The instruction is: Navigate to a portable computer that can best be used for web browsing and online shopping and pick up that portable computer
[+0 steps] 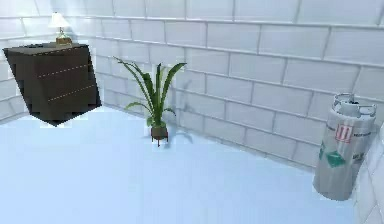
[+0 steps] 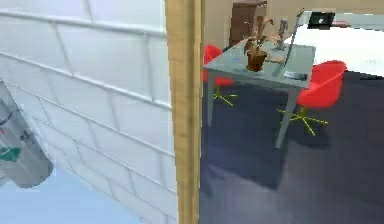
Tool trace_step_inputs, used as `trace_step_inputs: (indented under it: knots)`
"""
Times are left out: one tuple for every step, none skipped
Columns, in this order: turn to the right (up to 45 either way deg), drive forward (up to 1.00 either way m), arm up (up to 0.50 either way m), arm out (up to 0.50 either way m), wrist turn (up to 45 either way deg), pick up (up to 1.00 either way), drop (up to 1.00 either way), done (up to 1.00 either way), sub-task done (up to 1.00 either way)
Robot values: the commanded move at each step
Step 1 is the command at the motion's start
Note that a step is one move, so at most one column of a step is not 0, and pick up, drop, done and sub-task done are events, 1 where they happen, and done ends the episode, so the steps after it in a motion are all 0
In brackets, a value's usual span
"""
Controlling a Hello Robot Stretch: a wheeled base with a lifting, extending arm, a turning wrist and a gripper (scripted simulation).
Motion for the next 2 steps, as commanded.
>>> trace_step_inputs:
  knots:
    - [-45.0, 0.00, 0.00, 0.00, 0.0, 0.00, 0.00, 0.00, 0.00]
    - [-21.0, 0.00, 0.00, 0.00, 0.0, 0.00, 0.00, 0.00, 0.00]
